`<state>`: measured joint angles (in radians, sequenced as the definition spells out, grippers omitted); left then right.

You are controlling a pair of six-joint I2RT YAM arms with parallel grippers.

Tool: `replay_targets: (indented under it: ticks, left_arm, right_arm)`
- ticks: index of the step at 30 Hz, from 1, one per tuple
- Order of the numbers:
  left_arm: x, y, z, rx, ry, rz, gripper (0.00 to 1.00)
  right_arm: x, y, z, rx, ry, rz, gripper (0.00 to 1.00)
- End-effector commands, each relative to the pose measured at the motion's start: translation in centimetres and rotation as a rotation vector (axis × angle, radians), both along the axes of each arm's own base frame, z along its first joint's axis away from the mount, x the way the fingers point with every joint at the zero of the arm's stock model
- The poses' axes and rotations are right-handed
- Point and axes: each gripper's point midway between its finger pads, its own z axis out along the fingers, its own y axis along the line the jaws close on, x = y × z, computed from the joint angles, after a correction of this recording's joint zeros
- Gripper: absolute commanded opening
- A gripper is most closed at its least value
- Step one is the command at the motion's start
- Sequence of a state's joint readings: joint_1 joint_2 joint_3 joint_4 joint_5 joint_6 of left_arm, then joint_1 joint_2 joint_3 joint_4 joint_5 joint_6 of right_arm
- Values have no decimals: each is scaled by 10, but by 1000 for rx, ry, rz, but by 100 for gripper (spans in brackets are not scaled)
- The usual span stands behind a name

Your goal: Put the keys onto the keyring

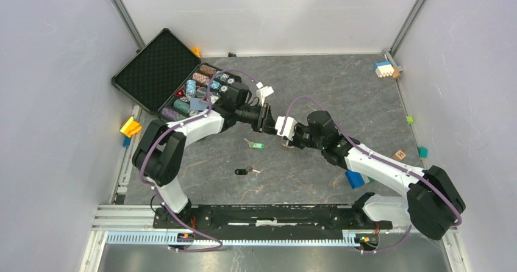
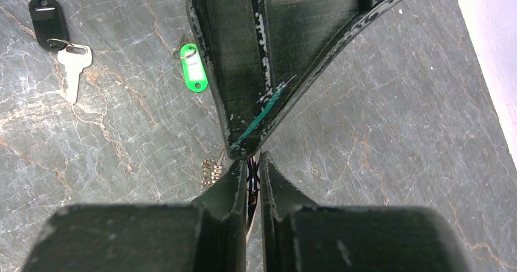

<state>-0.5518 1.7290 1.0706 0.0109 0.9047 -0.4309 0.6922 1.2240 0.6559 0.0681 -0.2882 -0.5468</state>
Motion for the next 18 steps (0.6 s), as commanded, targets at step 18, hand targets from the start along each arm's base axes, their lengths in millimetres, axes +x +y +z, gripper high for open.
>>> replay_targets:
  ticks: [18]
  left_arm:
    - [3, -7, 26, -55, -40, -3, 27]
  right_arm:
    - [-1, 9, 12, 36, -32, 40, 0]
